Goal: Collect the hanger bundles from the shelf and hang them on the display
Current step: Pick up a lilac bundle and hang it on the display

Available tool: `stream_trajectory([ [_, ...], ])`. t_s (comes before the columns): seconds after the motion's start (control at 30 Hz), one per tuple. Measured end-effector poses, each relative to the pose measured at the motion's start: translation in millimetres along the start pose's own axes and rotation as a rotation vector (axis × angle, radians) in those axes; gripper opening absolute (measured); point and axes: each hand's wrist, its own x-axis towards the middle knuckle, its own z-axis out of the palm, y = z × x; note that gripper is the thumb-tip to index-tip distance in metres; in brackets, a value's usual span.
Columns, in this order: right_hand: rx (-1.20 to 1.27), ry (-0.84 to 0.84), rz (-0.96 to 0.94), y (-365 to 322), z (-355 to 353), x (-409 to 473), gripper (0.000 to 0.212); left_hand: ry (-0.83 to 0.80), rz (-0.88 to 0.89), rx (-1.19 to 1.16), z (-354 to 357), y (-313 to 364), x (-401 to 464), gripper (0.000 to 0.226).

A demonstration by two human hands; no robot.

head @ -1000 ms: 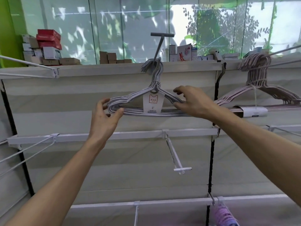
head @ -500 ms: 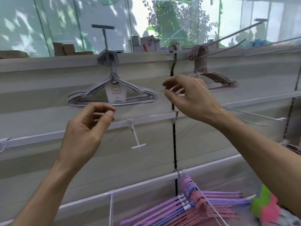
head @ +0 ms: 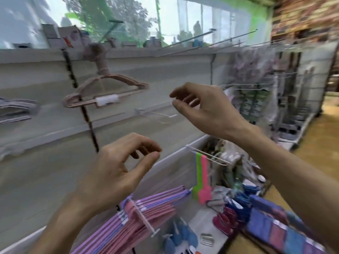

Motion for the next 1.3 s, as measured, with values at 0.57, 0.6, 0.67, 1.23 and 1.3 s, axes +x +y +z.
stream_trajectory([
  [0.57, -0.342, 0.053, 0.540, 185.0, -231.5, -180.8, 0.018, -0.334, 0.218, -0.467, 314.6, 114.6, 121.3, 0.010],
  [0.6, -0.364, 0.054, 0.570, 194.0, -238.3, -188.6, 0.018, -0.355, 0.228, -0.484, 330.5, 117.7, 126.8, 0.008],
  [0.67, -0.419, 0.047, 0.627, 214.4, -249.2, -202.9, 0.019, -0.402, 0.249, -0.516, 362.0, 121.5, 137.3, 0.008],
  [1.23, -0.598, 0.194, 1.071, 462.4, -317.4, -248.6, 0.019, -0.687, 0.284, -0.736, 645.7, 107.9, 299.4, 0.015],
  [1.3, -0.603, 0.208, 1.118, 493.4, -318.7, -255.6, 0.020, -0.712, 0.263, -0.747, 681.4, 105.6, 315.0, 0.014],
])
